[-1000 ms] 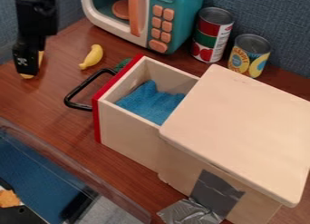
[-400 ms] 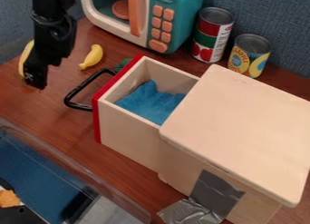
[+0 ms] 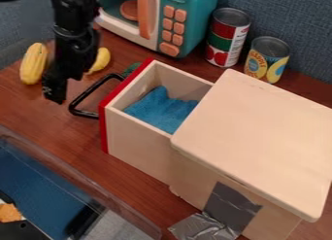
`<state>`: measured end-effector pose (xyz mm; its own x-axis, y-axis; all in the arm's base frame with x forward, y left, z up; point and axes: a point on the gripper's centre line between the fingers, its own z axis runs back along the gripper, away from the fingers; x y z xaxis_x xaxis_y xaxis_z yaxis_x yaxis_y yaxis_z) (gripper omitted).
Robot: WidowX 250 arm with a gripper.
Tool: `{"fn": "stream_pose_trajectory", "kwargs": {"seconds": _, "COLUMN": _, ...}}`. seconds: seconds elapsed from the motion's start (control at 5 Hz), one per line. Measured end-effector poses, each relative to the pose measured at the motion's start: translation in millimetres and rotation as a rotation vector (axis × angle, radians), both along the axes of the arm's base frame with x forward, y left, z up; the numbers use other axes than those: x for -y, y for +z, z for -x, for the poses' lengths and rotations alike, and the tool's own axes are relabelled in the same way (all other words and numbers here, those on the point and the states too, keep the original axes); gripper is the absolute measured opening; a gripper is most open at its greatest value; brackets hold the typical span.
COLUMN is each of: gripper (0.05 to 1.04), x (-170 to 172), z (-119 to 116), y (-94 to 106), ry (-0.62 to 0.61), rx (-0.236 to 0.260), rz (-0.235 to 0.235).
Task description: Closed the drawer
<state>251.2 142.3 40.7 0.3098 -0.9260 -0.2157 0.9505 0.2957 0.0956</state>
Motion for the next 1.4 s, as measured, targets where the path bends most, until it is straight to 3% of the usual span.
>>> {"fn": "stream_pose_trajectory", "kwargs": {"seconds": 0.8, "gripper": 1.0, "x": 56.5, "z": -19.9, "y": -15.3, "ry": -0.089, "rx": 0.036, "rz": 0.108}}
{"fn": "stream_pose_trajectory", "kwargs": {"seconds": 1.2, "gripper": 1.0, "x": 98.1, "z": -14.7, "y": -21.5, "ry": -0.169, "rx": 0.034, "rz": 0.16}}
{"fn": "stream_pose_trajectory", "kwargs": {"seconds": 1.4, "gripper": 1.0, "x": 123.4, "z": -11.9, "y": -14.9, "ry": -0.234, "rx": 0.053, "rz": 0.183}}
